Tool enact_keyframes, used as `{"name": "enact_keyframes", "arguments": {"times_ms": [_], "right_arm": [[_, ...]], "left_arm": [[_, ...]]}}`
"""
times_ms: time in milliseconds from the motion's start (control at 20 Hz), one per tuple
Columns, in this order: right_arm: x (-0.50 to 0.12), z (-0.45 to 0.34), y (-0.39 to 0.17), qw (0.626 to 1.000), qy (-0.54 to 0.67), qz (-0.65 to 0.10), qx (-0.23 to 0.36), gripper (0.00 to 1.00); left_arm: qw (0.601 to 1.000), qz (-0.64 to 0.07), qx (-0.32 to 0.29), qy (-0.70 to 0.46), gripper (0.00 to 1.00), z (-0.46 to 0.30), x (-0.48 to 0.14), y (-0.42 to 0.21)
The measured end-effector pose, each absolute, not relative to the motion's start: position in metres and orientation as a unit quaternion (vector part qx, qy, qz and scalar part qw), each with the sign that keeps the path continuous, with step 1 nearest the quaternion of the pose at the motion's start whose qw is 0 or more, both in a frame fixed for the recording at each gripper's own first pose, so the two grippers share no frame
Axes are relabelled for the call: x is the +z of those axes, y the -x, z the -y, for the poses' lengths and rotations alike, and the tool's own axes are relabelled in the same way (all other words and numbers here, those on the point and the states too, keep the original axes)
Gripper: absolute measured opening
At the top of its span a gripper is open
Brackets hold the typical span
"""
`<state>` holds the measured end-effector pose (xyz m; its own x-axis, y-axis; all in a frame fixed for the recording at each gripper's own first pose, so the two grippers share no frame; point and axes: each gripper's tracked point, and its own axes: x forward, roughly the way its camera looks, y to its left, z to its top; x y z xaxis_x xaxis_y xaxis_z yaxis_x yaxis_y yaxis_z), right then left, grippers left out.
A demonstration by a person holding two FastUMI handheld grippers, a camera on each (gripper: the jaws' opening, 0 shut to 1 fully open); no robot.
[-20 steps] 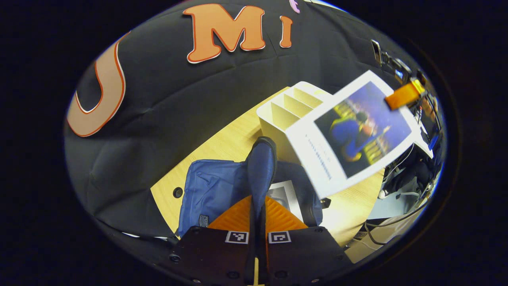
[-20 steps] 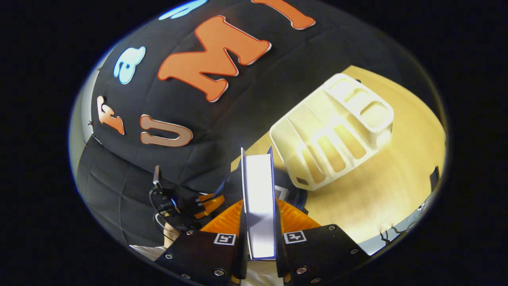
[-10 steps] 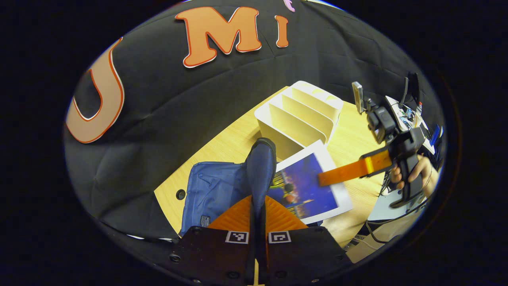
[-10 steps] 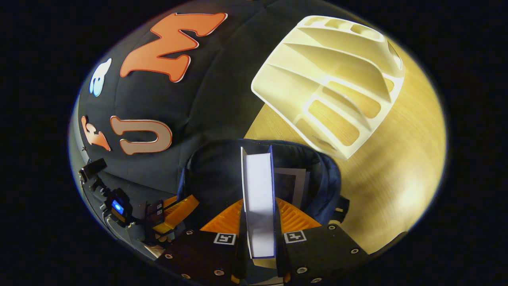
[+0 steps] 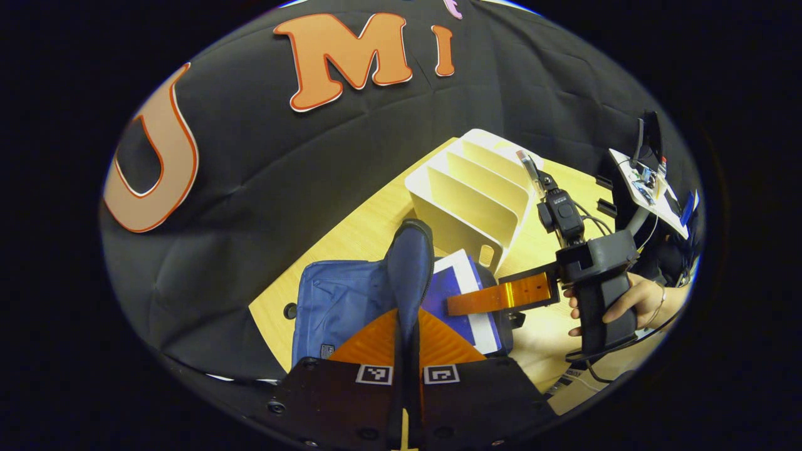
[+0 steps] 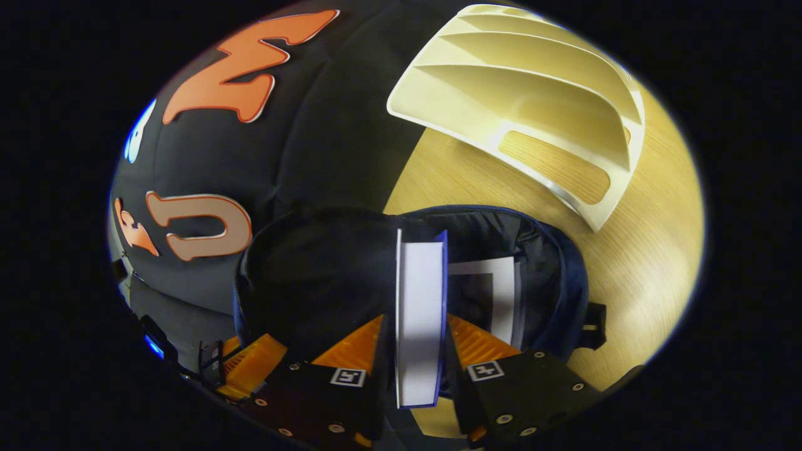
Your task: Open the schoolbag, grab two books from the bookshelf and put them into the schoolbag.
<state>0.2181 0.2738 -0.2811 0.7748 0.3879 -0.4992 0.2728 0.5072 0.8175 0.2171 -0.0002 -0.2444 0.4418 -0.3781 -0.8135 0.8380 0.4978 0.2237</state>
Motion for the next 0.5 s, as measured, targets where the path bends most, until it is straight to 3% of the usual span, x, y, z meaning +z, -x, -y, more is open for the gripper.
{"name": "enact_keyframes", "arguments": {"times_ms": [100,150,500], "right_arm": [[-0.284,-0.268,-0.212,0.806,-0.477,-0.349,0.031,0.70],[-0.283,-0.265,-0.206,0.810,-0.466,-0.353,0.031,0.96],[-0.261,-0.242,-0.185,0.833,-0.430,-0.347,0.038,0.97]], "left_arm": [[0.787,-0.360,-0.387,-0.317,0.04,0.002,-0.245,-0.218],[0.787,-0.361,-0.387,-0.317,0.04,0.000,-0.245,-0.217],[0.786,-0.365,-0.389,-0.313,0.04,0.003,-0.249,-0.217]]}}
